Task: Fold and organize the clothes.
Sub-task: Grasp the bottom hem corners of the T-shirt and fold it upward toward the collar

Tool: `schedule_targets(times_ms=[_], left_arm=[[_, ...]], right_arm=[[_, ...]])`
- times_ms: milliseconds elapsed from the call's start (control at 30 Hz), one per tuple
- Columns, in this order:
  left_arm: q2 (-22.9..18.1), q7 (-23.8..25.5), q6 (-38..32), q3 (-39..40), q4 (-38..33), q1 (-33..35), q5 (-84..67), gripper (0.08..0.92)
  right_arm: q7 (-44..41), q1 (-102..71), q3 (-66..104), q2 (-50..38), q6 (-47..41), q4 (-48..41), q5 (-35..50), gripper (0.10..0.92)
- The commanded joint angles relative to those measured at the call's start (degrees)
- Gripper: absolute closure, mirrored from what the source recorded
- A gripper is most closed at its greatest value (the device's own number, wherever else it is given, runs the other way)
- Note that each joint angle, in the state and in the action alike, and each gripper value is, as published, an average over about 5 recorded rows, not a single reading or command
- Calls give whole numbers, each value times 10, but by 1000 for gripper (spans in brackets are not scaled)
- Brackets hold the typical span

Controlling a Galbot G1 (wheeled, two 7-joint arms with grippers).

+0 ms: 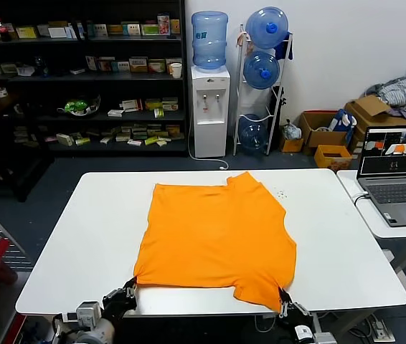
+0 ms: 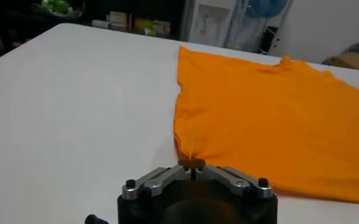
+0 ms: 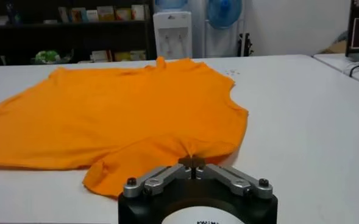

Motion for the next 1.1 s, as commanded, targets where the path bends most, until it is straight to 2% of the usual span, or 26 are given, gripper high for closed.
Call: schedule_targets(times_ms=[33,167,300,433,733,1100], left_arm=[[6,-1,-5,-10,-58,70,2,910],[5,-2,-8,-7,-70,78,6,910],[1,-5,-15,-5,-64,55,3,910],[-9,-8,-26,-4,-43,1,1,910],[-12,-8,-28,24,57,-149,-11,910],[-16,-9,-28,68,143,-233,-8,910]], right_arm=[[-1,-80,12,-12,32,43,-5,901],[0,-87,10,-4,43,52,-17,901],[8,-49,9,0,39,50,-3,901],[26,32,6,-4,26,27,31,901],[71,239,-29,-25,-8,-84,126,901],[92,367,-111,-34,-36,-179,152,901]])
